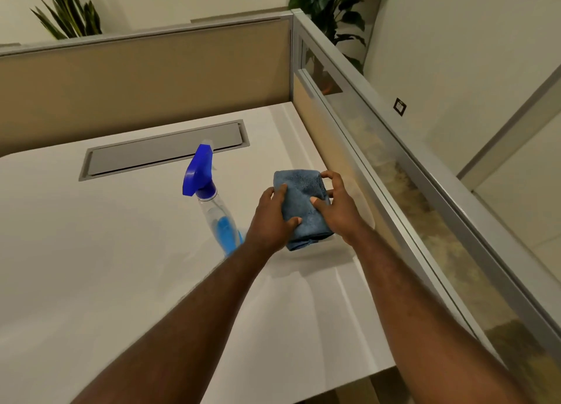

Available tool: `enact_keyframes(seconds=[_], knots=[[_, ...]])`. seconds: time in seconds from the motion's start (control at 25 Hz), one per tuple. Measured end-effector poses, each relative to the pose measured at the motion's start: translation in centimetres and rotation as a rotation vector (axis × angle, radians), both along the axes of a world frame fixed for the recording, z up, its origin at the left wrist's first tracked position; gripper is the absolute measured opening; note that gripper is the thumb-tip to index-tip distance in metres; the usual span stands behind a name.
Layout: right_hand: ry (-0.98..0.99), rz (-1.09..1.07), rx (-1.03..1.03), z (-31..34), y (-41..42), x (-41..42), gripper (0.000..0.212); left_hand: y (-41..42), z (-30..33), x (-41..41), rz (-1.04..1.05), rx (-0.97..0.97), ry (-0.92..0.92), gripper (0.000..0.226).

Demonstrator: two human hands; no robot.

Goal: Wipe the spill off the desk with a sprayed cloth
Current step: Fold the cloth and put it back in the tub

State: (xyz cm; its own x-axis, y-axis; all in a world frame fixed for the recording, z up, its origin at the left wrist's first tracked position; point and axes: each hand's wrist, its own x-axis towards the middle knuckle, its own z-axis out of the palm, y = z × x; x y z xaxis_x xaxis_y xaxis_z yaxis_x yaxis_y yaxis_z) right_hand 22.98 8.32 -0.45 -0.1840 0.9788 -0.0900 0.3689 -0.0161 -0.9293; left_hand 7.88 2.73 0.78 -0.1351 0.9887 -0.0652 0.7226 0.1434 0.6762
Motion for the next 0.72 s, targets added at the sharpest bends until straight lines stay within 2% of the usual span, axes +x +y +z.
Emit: enact_keyframes(seconds=[0.16, 0.36, 0.44, 0.56, 0.64, 0.72], knots=[[-0.102, 0.036, 0.036, -0.3, 0.0, -0.2, 0.054, 0.0, -0.2, 0.7, -0.005, -0.035, 0.096, 0.08], [-0.364, 0.02, 0.046, -0.4, 0.3, -1.0, 0.058, 0.2, -0.1, 1.6, -0.023, -0.066, 0.462, 0.074], [-0.483, -0.008, 0.078, -0.2, 0.4, -1.4, 0.061, 0.4, 0.1, 1.7, -0.037, -0.057, 0.551, 0.068], [-0.655, -0.042, 0.215, -0.1, -0.1, -1.7, 0.05, 0.6, 0.5, 2.0, -0.062, -0.026, 0.615, 0.051], [-0.602, -0.085, 0.329, -0.1, -0.6, -1.7, 0.037, 0.6, 0.7, 2.1, -0.086, -0.007, 0.634, 0.044], [-0.558, -0.035, 0.35, -0.3, -0.9, -1.5, 0.027, 0.6, 0.8, 2.0, -0.125, -0.013, 0.682, 0.043]])
